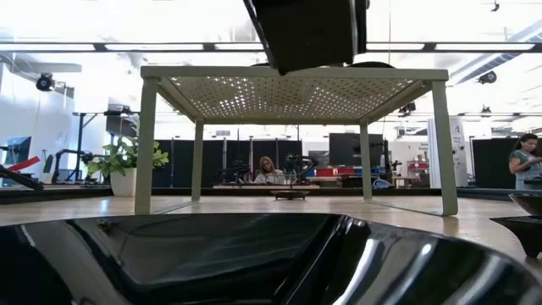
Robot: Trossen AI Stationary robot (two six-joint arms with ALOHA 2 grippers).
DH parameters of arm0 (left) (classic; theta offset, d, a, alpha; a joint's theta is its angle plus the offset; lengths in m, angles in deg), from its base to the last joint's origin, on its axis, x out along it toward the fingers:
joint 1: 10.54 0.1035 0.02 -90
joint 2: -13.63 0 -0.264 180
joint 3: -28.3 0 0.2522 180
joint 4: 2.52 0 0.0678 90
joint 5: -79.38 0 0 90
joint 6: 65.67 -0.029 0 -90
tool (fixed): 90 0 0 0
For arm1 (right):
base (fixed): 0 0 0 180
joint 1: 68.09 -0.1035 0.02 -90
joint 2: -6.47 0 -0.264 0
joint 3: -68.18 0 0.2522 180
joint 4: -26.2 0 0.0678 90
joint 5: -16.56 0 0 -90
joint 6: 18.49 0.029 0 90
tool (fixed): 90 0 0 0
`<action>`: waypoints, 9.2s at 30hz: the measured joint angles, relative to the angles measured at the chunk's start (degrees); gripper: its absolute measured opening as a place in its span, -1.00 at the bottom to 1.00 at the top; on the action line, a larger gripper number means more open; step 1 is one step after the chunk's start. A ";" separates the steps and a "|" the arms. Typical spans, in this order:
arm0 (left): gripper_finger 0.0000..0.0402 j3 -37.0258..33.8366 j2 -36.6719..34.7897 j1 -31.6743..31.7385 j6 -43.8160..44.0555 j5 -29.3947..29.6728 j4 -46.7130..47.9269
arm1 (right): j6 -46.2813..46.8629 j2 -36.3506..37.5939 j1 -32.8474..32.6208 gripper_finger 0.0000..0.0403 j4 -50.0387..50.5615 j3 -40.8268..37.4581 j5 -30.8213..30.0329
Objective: Pick & Place Mini shaped plates
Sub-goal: Stack the square plate on top of the square plate on the shelf, then stack the leaf shaped plate on top of the leaf shaped plates on the shelf
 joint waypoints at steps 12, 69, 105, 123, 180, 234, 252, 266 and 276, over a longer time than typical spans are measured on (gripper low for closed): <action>-1.00 0.61 -3.94 -1.10 2.97 0.70 0.63 | 0.04 0.00 -0.01 -0.96 0.03 0.02 0.00; -1.00 -5.64 -20.61 6.88 4.20 15.53 41.42 | -3.21 0.00 -0.01 -0.96 -0.26 0.02 -0.02; -1.00 -12.29 -21.46 13.29 -12.04 14.20 35.94 | -3.63 -0.02 0.02 -0.96 -0.37 0.02 -0.02; -0.80 -12.29 -21.27 13.35 -20.10 14.22 35.40 | -3.59 -0.09 0.04 -0.96 -0.37 0.02 -0.02; -1.00 -9.88 -22.03 2.65 -0.84 20.22 28.92 | -2.94 0.00 -0.02 -0.96 0.50 0.02 0.00; -1.00 -19.85 -21.86 -12.37 21.46 5.59 13.28 | 73.87 10.68 -21.89 -0.96 -13.69 -49.25 -1.43; -1.00 -19.85 -21.86 -12.37 21.41 6.56 12.90 | 88.56 10.80 -21.83 -0.89 -13.83 -59.06 0.52; -1.00 -19.85 -21.86 -12.37 21.76 6.56 12.87 | 92.67 10.27 -21.83 -0.52 -14.62 -61.38 0.23; -1.00 -20.43 -21.86 -12.37 21.80 6.53 12.89 | 93.20 10.25 -21.83 -0.56 -24.45 -66.67 0.15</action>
